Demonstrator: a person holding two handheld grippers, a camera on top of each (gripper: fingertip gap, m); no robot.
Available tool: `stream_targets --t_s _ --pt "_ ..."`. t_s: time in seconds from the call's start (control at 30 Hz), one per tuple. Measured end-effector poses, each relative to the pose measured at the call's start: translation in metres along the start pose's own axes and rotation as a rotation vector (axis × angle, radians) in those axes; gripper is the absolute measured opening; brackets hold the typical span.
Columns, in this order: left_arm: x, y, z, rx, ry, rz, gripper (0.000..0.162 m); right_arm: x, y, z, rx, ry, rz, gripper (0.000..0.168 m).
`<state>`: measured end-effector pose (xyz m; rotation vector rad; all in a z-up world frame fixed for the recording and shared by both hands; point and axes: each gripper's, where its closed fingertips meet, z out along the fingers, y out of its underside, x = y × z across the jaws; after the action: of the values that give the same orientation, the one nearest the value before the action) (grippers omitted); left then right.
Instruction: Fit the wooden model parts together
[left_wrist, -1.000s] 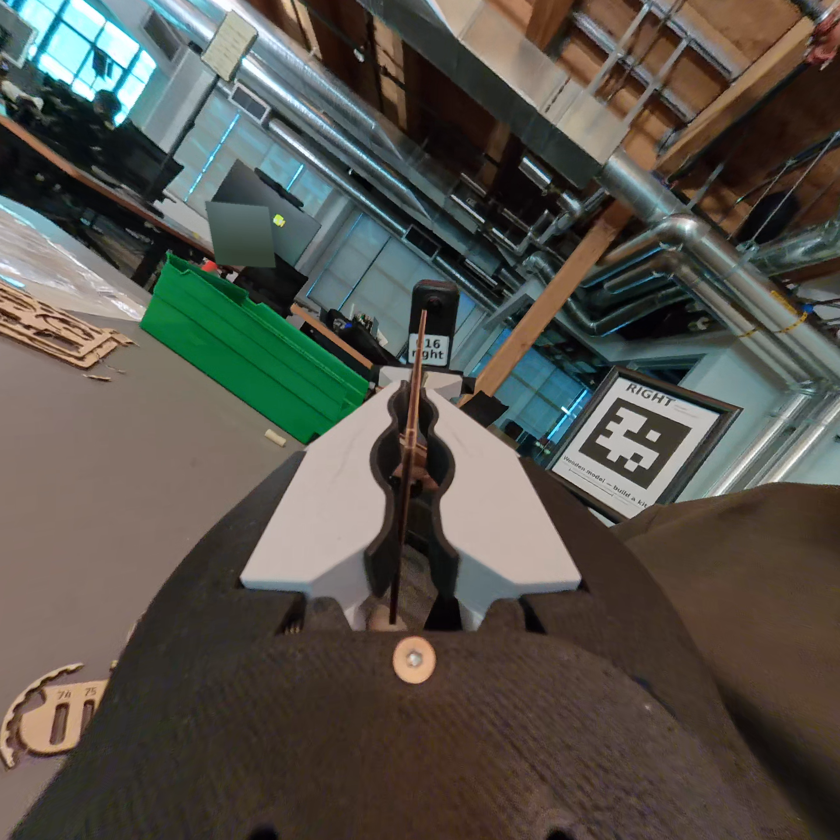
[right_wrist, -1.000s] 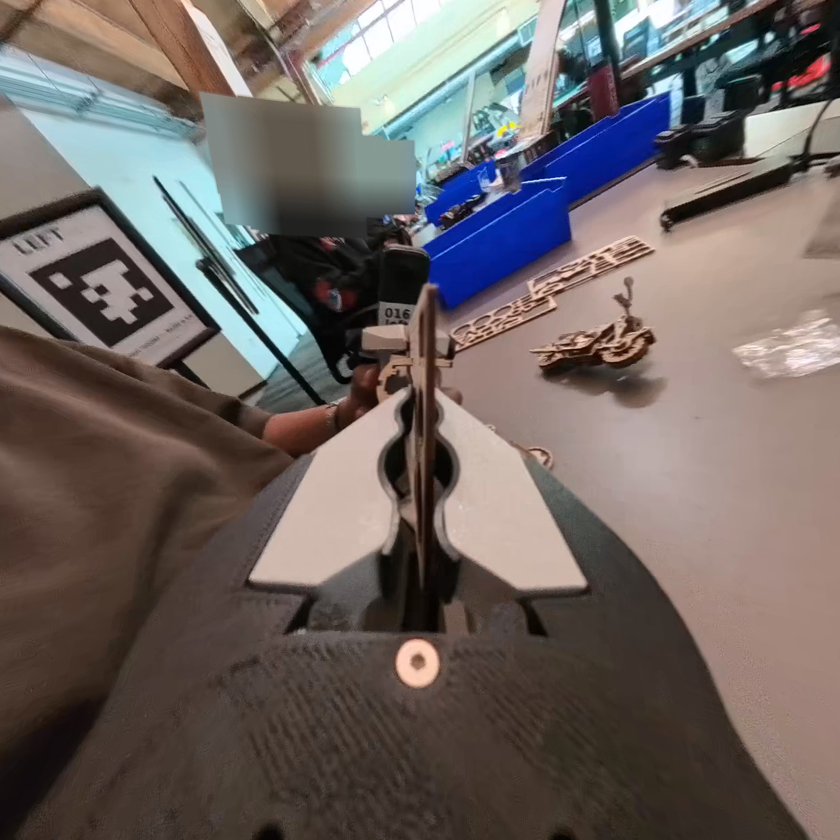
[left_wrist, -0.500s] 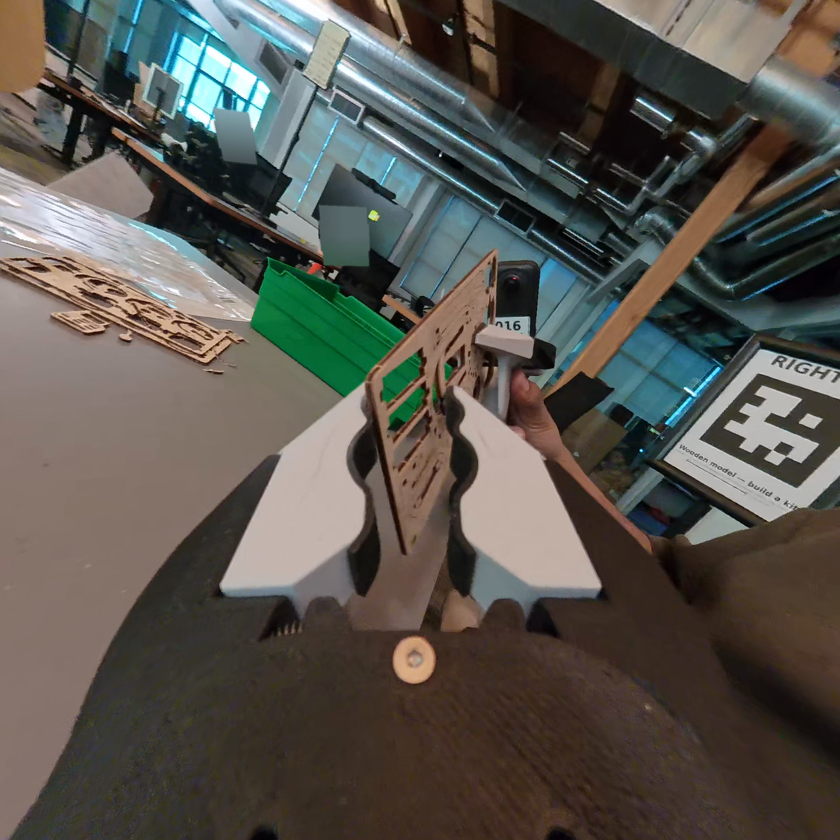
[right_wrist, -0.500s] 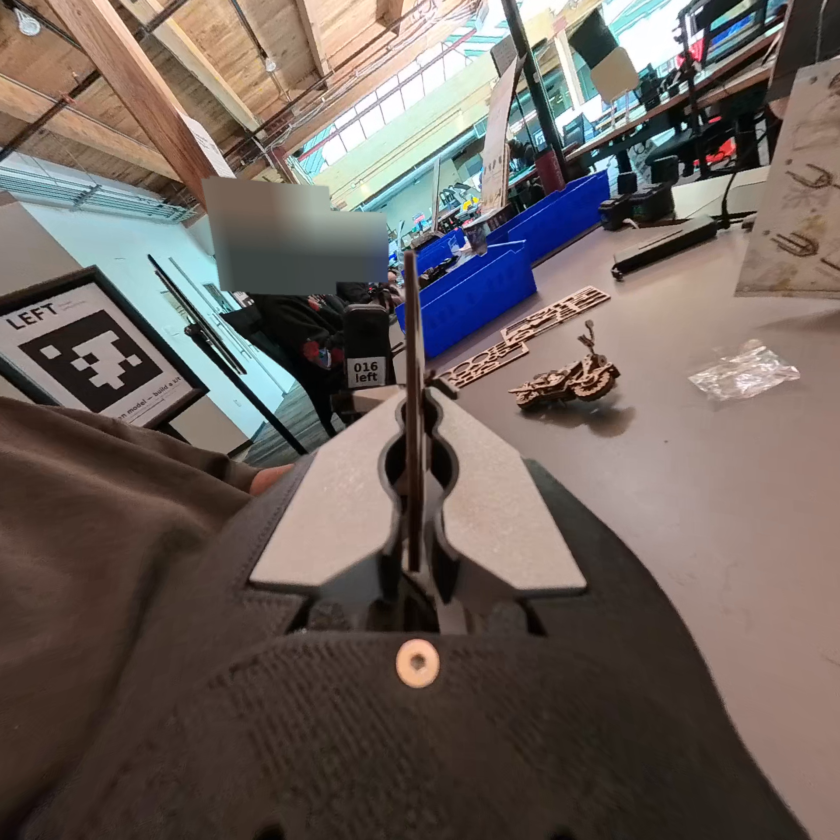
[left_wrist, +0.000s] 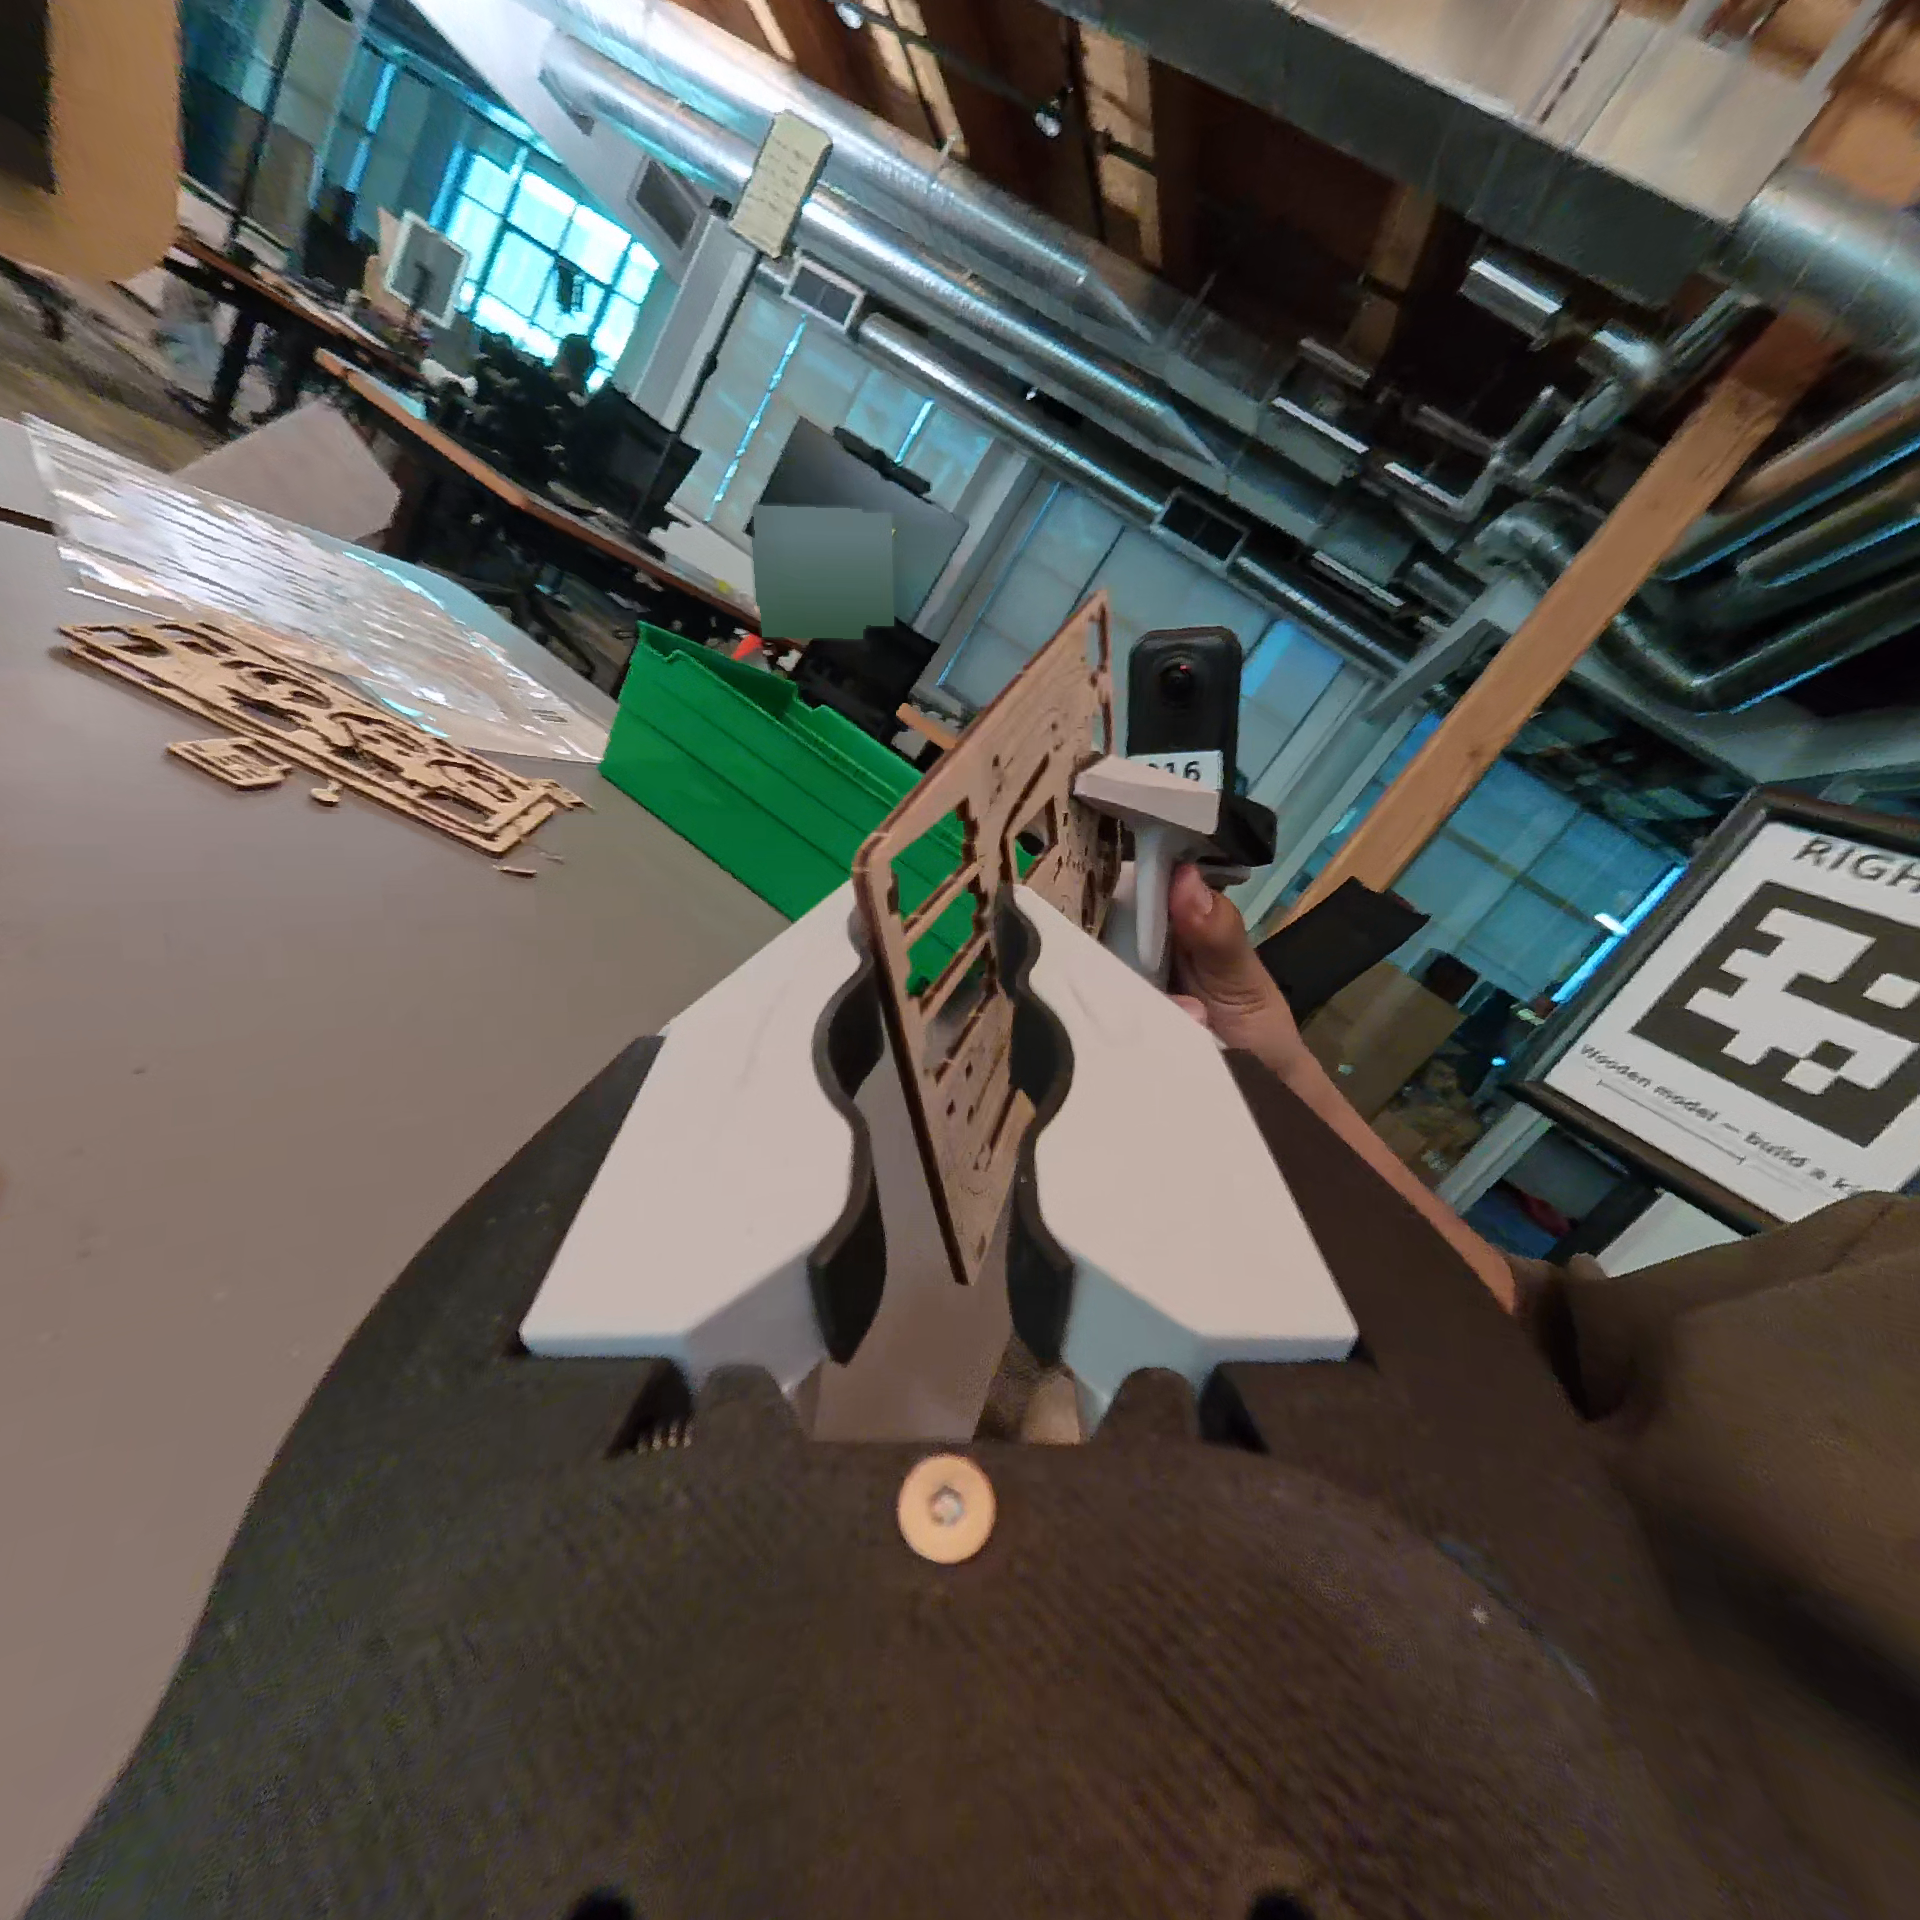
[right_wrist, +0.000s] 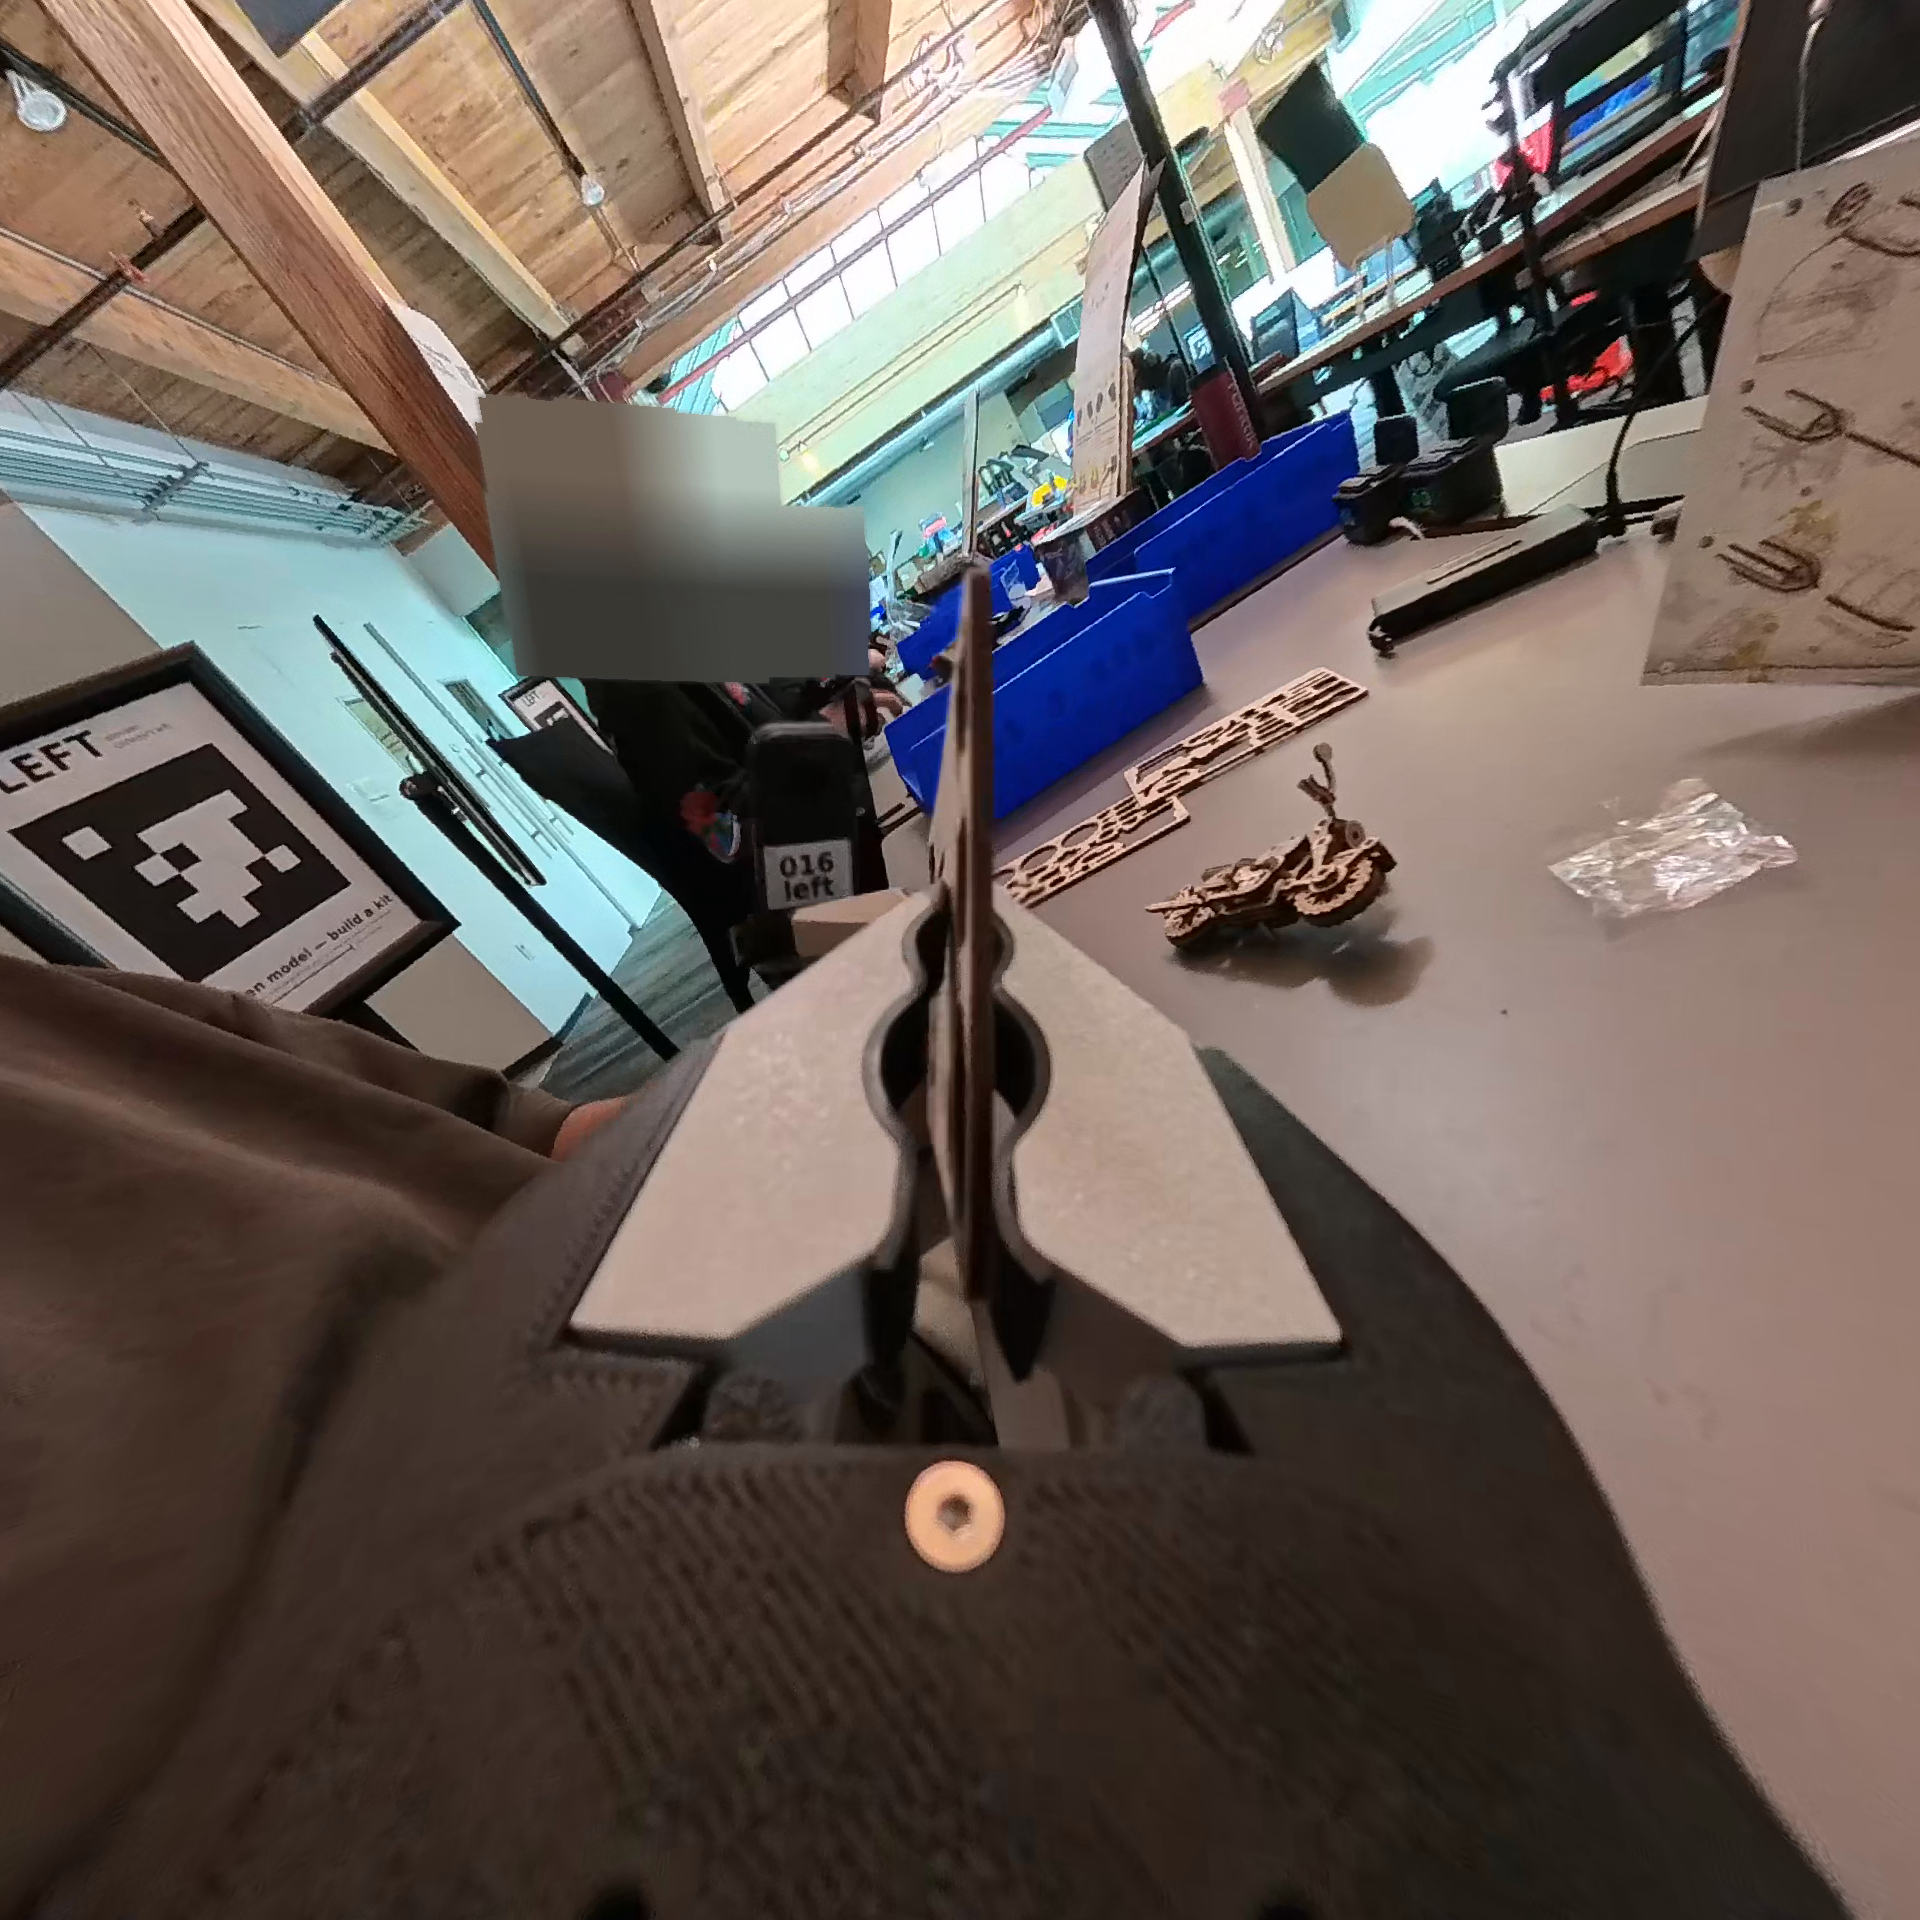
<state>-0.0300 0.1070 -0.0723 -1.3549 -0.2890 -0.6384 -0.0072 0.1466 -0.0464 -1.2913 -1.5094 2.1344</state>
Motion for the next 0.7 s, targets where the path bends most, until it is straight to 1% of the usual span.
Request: stream_targets --t_s 0.1,0.13,0.2,0.27,0.47,0.7 --pt "-0.004 0.008 0.003 -0.035 0.005 -0.054 0.023 -0.002 -0.003 0.001 0.023 0.012 -0.009 0.0" --pt "-0.004 0.009 0.003 -0.042 0.002 -0.055 0.028 -0.003 -0.003 0.001 0.021 0.014 -0.017 0.001" --pt "-0.003 0.007 0.003 -0.029 -0.009 -0.035 0.025 -0.005 -0.004 0.001 0.018 0.016 -0.034 0.0" --pt "-0.003 0.007 0.004 -0.036 -0.03 -0.019 0.026 -0.008 -0.005 0.001 0.014 0.021 -0.045 0.0" --pt "-0.014 0.008 0.002 -0.044 -0.136 -0.027 0.034 -0.018 -0.002 0.008 -0.037 0.085 -0.166 0.002" --pt "-0.022 0.002 -0.004 -0.014 -0.292 0.072 0.042 -0.024 0.003 0.014 -0.08 0.155 -0.282 0.004"
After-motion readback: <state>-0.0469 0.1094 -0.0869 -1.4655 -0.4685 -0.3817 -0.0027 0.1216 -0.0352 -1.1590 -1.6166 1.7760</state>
